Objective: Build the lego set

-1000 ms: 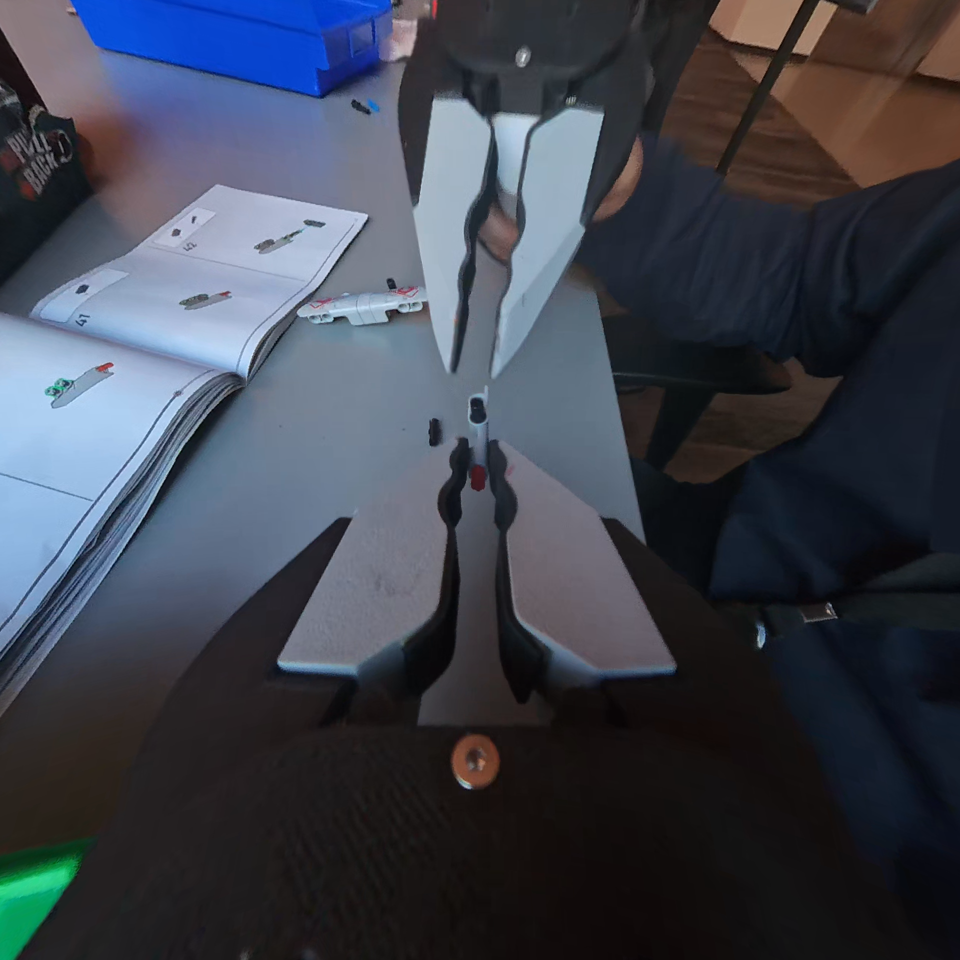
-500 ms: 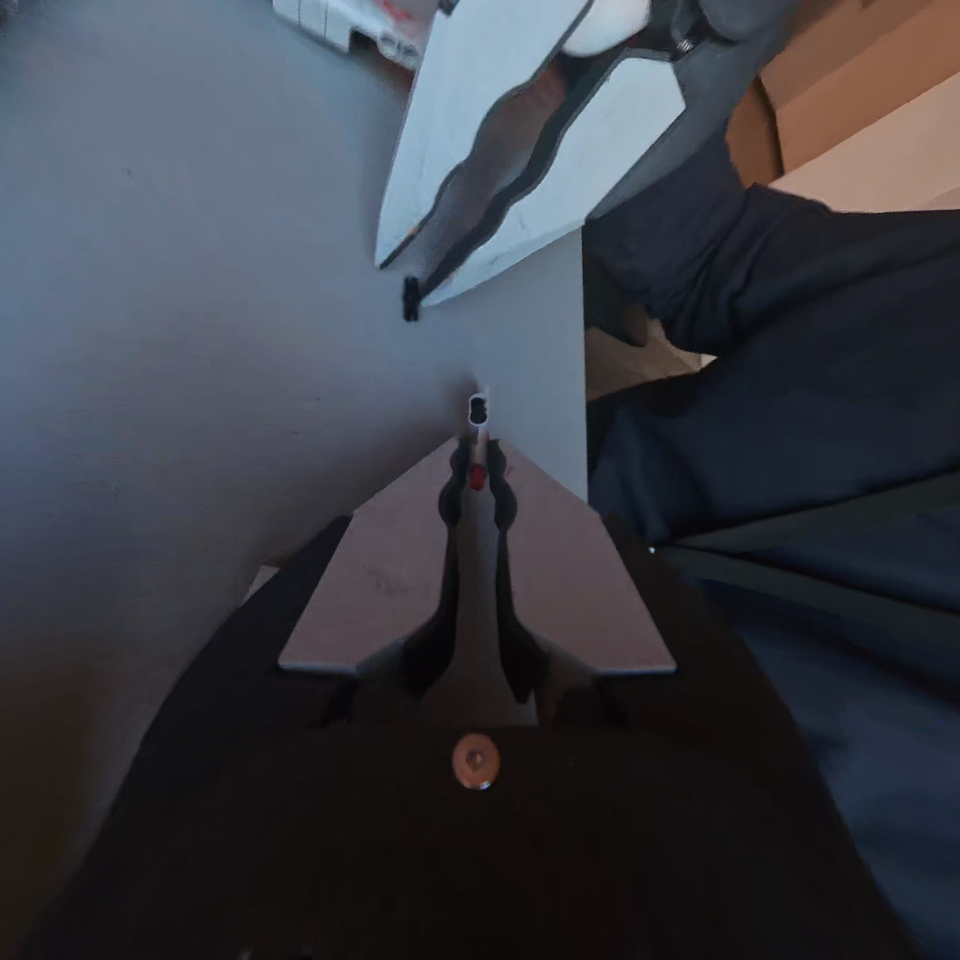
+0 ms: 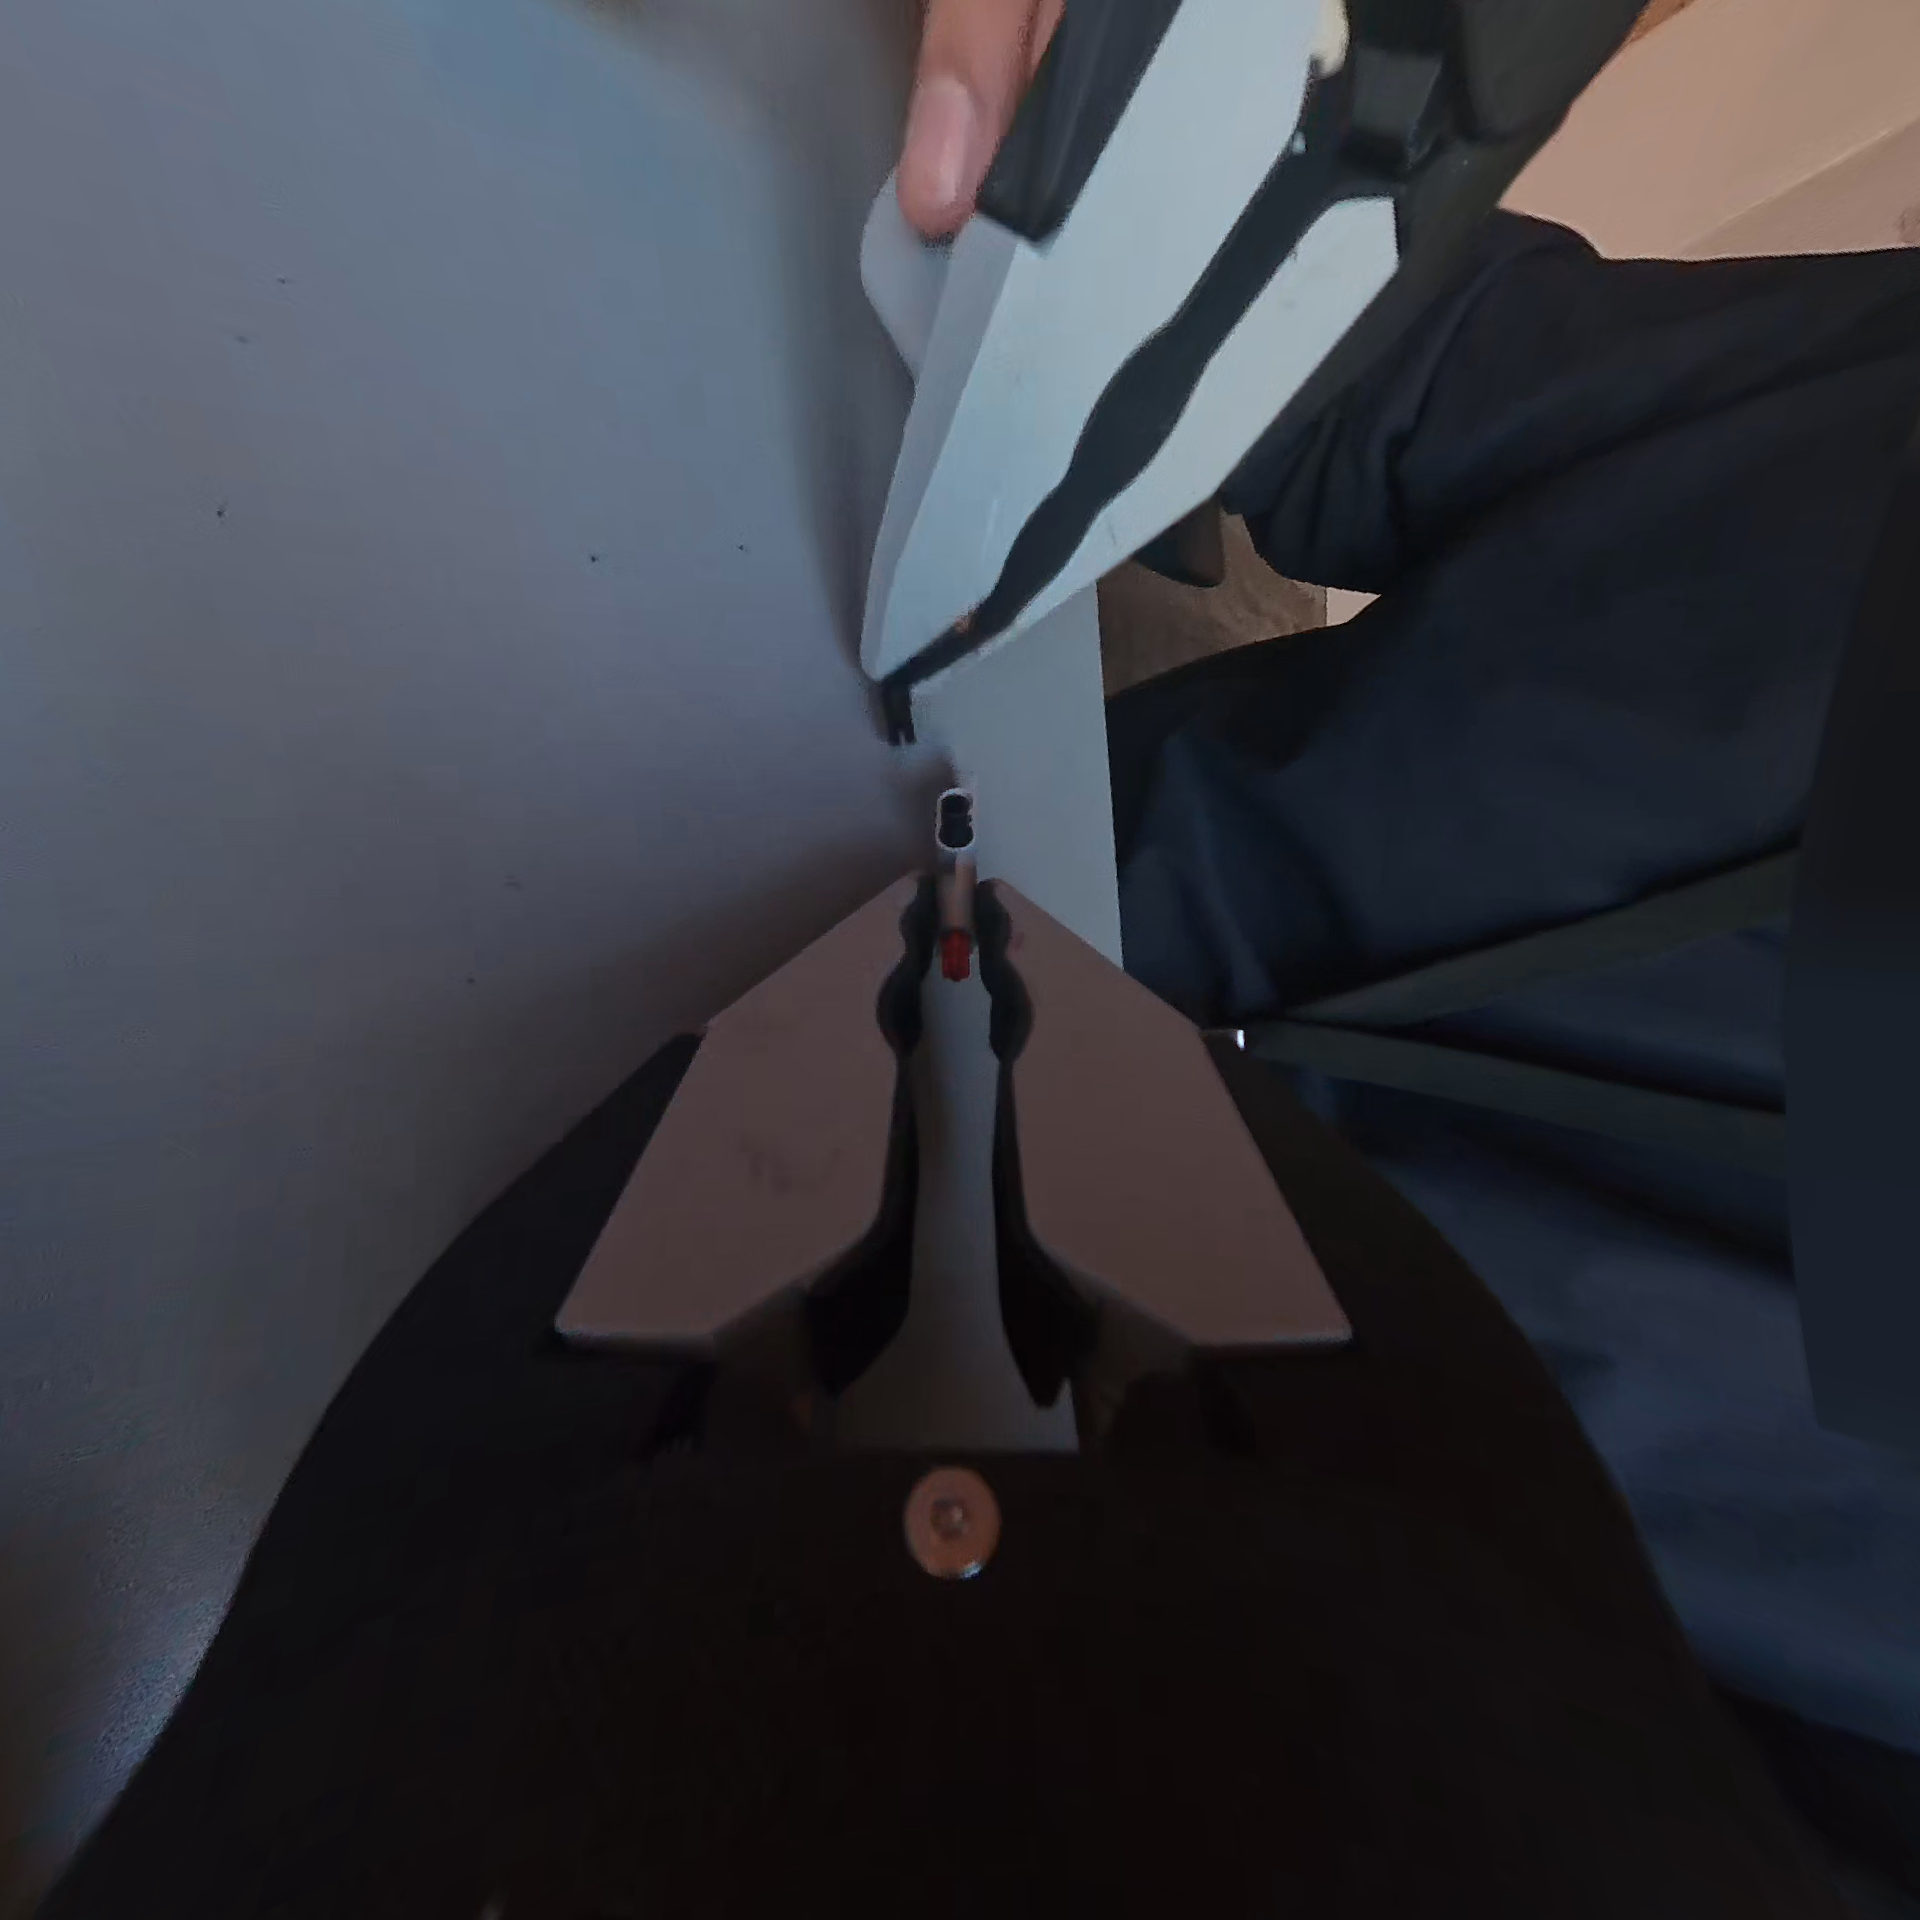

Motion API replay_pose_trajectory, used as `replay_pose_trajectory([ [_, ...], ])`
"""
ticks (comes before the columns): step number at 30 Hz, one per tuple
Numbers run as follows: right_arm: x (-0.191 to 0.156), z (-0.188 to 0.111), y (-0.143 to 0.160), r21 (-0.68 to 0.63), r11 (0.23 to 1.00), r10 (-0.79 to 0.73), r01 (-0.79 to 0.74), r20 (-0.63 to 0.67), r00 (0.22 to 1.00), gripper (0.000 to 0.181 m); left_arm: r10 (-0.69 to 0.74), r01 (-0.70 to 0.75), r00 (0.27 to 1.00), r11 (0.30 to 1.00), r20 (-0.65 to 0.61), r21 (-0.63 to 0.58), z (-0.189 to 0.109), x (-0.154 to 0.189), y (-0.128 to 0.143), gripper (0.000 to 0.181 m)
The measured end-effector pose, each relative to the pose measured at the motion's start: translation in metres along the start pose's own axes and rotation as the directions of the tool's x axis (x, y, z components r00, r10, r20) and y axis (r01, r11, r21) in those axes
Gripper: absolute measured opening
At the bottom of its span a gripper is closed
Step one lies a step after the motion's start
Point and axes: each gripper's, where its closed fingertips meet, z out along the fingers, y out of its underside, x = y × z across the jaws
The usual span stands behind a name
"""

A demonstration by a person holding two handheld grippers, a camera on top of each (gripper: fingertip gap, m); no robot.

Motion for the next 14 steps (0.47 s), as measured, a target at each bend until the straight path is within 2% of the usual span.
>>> replay_pose_trajectory([
  [1,-0.003,0.001,0.0,-0.005,1.0,-0.006,0.006,0.01,1.0,0.001,-0.004,0.004,1.0,1.0,0.0,-0.004,0.001,0.0,-0.001,0.005],
  [6,-0.019,0.003,-0.007,0.006,0.999,-0.046,0.046,0.038,0.998,0.001,-0.021,0.022,1.0,1.0,-0.02,0.008,0.002,0.005,-0.008,0.021],
  [10,-0.023,0.002,-0.004,-0.01,0.999,-0.049,0.049,0.038,0.998,0.001,-0.011,0.01,0.998,1.0,0.057,0.021,-0.004,-0.001,-0.013,0.03],
  [14,-0.022,-0.003,-0.003,0.005,1.0,-0.018,0.018,0.041,0.999,0.001,0.068,-0.068,0.982,0.998,0.175,-0.004,-0.009,0.003,-0.003,0.036],
])
